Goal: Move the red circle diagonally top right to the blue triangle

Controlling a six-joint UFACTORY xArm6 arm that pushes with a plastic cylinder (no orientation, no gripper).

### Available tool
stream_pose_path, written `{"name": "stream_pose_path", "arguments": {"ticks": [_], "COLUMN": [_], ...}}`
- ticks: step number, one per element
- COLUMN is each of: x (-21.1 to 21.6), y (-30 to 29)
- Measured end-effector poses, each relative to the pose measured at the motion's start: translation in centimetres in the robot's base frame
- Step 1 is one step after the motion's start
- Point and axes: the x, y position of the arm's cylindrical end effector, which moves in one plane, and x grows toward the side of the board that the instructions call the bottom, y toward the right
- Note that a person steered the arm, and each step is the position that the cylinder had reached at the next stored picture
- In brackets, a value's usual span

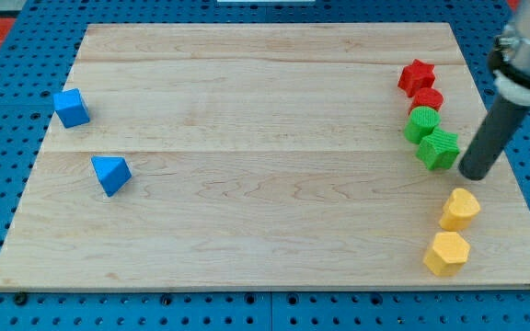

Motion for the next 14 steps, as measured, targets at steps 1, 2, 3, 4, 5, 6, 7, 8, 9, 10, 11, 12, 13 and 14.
{"name": "stream_pose_path", "arguments": {"ticks": [1,2,3,4,5,6,7,8,9,10,11,12,13,14], "x": [-4.0,-5.5,-7.3,-7.5,-7.6,-10.1,-8.6,-2.7,-4.0,-7.6,-6.9,-4.1,-3.0,-6.8], "y": [0.0,0.0,-1.5,-5.3,-8.8,-10.7,-16.0,-12.0,-13.2,-14.9,-8.6,-10.4,-10.0,-8.0]}}
